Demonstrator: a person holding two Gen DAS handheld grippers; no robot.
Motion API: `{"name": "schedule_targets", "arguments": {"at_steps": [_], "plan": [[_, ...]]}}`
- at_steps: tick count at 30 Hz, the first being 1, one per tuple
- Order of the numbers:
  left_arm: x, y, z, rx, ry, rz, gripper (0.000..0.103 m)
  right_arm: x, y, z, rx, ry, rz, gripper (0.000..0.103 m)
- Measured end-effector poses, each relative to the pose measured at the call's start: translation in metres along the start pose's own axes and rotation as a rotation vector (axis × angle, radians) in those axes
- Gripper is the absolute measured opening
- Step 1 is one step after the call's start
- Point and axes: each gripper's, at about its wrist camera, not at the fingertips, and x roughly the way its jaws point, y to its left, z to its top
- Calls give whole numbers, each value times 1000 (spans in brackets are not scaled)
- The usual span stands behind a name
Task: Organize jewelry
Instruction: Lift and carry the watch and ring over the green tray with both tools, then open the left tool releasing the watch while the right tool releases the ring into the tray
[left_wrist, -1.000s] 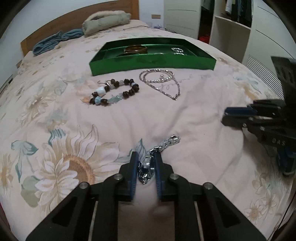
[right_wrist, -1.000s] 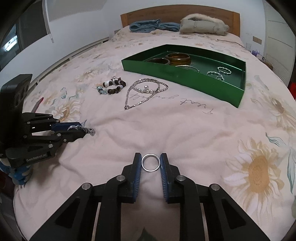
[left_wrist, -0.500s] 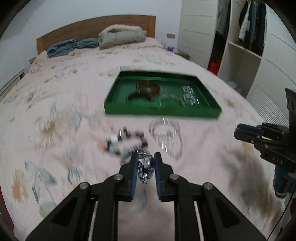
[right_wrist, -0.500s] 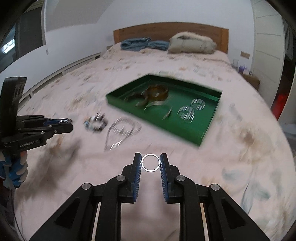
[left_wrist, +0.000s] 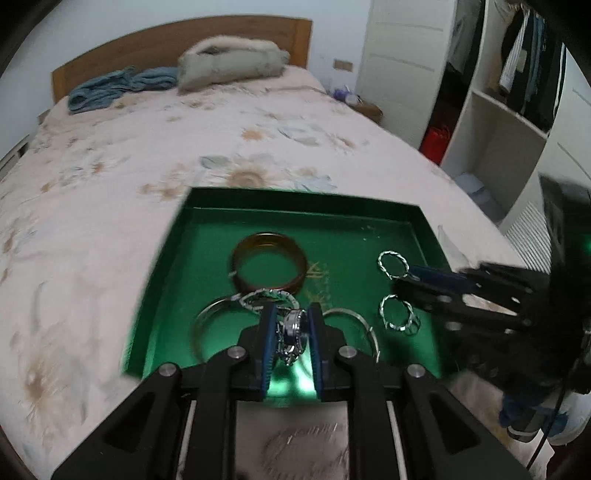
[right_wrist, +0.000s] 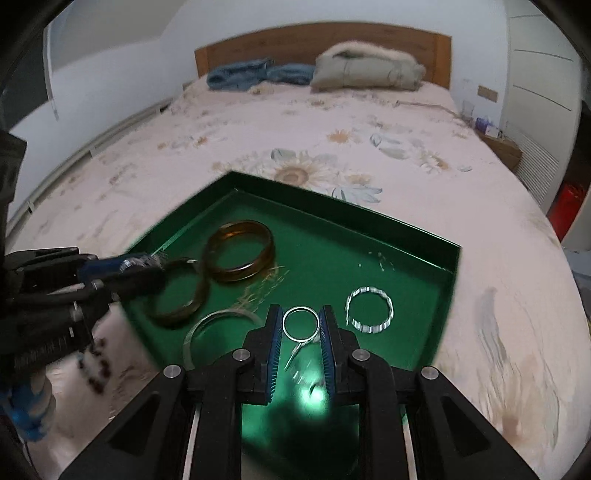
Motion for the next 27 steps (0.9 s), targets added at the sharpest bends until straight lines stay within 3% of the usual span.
{"name": "schedule_targets", "arguments": {"at_steps": [6, 13, 15, 20, 27], "plan": [[48, -13, 0, 30, 69, 16, 15, 38, -11, 8, -49, 88, -30, 20], [63, -2, -1, -22, 94, 24, 15, 40, -13, 6, -70, 101, -63, 21], [61, 2, 0, -39, 96, 33, 16, 36, -14, 4, -62, 103, -79, 29], [29, 10, 3, -61, 53, 20, 17, 8, -24, -5, -19, 68, -90, 33], [-67, 17, 11, -65, -55, 63, 24, -77, -21, -11, 25, -29, -80, 37]]}}
